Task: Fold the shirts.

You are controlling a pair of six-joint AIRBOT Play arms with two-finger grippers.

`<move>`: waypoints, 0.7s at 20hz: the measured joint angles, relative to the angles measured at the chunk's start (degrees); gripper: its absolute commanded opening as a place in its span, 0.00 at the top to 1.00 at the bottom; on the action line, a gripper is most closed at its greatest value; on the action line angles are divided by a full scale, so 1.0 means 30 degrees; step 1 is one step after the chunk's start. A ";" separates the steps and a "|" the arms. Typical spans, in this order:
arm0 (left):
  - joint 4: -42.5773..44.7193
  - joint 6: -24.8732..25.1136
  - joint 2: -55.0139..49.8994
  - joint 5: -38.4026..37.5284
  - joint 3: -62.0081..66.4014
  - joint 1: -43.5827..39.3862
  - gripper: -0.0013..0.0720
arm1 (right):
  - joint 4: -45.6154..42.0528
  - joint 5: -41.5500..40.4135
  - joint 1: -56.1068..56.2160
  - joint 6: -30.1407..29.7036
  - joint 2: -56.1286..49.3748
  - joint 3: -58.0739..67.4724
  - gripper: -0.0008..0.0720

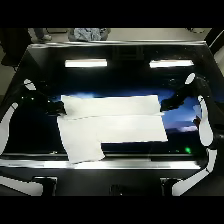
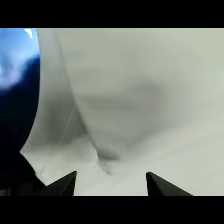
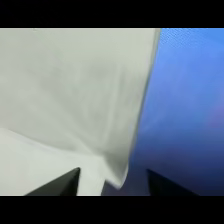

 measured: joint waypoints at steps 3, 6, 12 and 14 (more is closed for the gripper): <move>-0.0080 -0.0131 0.0685 -0.1005 -0.0131 0.0568 0.26 | -0.0721 0.0962 -0.0131 -0.0423 0.1129 0.0000 0.20; -0.0284 -0.0138 0.2412 -0.1559 -0.1814 0.1392 0.26 | -0.1435 0.2266 -0.1180 -0.0627 0.2433 -0.0168 0.21; -0.2892 0.0707 0.8765 0.1005 -1.2786 0.1843 0.27 | -0.1705 0.2754 -0.2514 -0.0678 0.4889 -0.3672 0.21; -0.3504 0.1056 1.0506 0.1894 -1.5606 0.1887 0.27 | -0.1450 0.2805 -0.2616 -0.0692 0.5260 -0.4452 0.21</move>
